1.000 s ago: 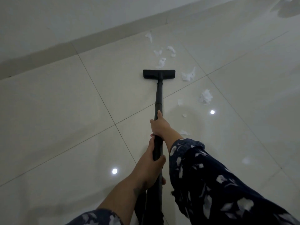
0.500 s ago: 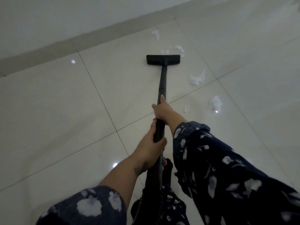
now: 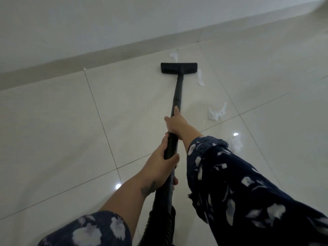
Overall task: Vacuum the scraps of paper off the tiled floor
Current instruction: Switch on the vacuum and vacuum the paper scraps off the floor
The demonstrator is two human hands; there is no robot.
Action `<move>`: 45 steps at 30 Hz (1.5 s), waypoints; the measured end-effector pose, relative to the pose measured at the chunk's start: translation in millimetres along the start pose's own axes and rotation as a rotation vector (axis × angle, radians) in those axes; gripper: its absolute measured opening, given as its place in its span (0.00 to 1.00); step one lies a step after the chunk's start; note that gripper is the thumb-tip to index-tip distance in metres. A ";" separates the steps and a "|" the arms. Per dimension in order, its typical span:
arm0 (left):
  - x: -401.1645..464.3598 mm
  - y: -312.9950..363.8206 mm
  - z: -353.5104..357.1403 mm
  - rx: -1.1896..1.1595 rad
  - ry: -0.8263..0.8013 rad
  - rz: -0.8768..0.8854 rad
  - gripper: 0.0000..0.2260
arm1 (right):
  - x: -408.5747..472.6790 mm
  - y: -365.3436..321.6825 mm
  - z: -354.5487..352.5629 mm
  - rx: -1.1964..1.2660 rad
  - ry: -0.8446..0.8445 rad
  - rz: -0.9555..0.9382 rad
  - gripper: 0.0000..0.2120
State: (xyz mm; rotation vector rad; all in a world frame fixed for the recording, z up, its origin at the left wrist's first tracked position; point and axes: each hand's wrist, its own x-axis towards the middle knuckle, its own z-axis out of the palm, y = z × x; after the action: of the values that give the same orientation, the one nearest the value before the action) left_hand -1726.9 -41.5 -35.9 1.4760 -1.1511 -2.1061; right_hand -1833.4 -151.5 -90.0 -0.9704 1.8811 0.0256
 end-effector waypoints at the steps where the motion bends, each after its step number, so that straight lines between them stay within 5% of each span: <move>1: 8.0 5.8 -1.8 -0.006 0.004 0.008 0.30 | 5.5 -4.9 -6.4 -0.005 0.000 -0.007 0.31; 17: 72.8 55.9 -8.2 -0.032 0.006 0.006 0.27 | 55.7 -39.1 -57.1 -0.124 0.090 -0.030 0.21; 36: 61.9 65.5 36.9 0.023 -0.094 -0.024 0.27 | 24.3 6.9 -95.6 -0.438 0.060 -0.048 0.21; 45: 46.5 61.6 52.0 0.057 -0.101 -0.078 0.27 | 17.5 31.6 -89.6 -0.369 0.062 0.002 0.22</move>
State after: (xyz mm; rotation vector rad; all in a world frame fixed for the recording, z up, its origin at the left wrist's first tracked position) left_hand -1803.6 -88.1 -11.1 1.4770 -1.2169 -2.2416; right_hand -1924.1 -177.2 -68.8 -1.2280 1.9735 0.3582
